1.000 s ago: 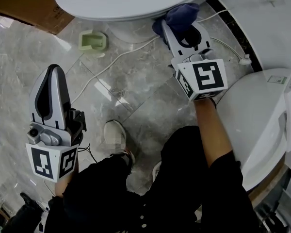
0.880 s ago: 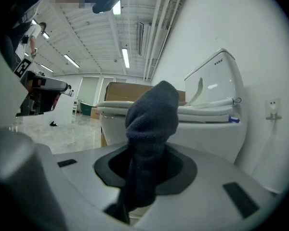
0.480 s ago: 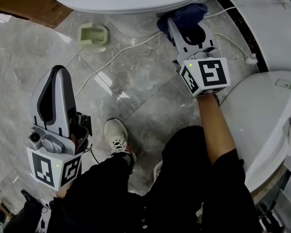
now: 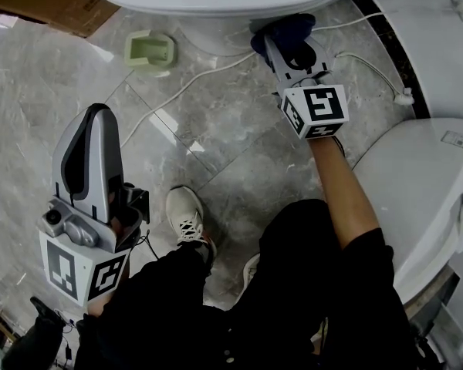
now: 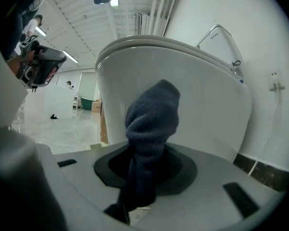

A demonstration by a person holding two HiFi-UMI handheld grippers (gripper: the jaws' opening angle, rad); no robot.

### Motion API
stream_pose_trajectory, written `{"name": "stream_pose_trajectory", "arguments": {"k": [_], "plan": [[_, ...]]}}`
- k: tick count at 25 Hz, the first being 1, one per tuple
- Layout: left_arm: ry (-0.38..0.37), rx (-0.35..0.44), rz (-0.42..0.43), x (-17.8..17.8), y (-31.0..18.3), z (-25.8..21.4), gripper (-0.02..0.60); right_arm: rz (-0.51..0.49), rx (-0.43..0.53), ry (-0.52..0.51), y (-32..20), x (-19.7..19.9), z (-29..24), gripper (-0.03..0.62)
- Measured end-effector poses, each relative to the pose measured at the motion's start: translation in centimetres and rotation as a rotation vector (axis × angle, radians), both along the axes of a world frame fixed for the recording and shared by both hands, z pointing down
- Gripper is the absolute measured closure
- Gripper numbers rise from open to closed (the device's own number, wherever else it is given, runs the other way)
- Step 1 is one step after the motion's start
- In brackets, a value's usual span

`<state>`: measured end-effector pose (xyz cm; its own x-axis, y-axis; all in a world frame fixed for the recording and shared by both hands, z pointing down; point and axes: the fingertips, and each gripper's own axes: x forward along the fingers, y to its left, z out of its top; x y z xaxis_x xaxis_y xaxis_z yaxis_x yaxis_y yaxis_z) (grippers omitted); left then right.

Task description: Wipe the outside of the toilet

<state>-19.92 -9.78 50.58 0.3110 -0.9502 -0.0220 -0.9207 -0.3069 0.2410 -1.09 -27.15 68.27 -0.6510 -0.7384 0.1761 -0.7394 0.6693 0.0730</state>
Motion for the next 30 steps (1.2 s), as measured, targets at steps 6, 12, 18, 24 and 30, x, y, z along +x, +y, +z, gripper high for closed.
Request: {"name": "stream_pose_trajectory", "arguments": {"k": [6,12,18,24,30], "plan": [[0.012,-0.017,0.007,-0.3,0.3,0.6,0.572,0.000,-0.043,0.028,-0.5,-0.2,3.9,0.484],[0.028,-0.033,0.022,-0.1,0.5,1.2,0.572,0.009,-0.093,0.069,-1.0,-0.2,8.0,0.484],[0.034,-0.042,0.033,0.0,0.5,1.4,0.571,0.016,-0.121,0.076,-1.3,0.0,10.2,0.485],[0.046,-0.053,0.037,-0.2,0.7,1.6,0.572,0.021,-0.182,0.090,-1.7,0.1,12.9,0.484],[0.053,-0.052,0.041,-0.3,0.8,1.7,0.572,0.027,-0.265,0.133,-2.1,0.3,15.9,0.482]]}}
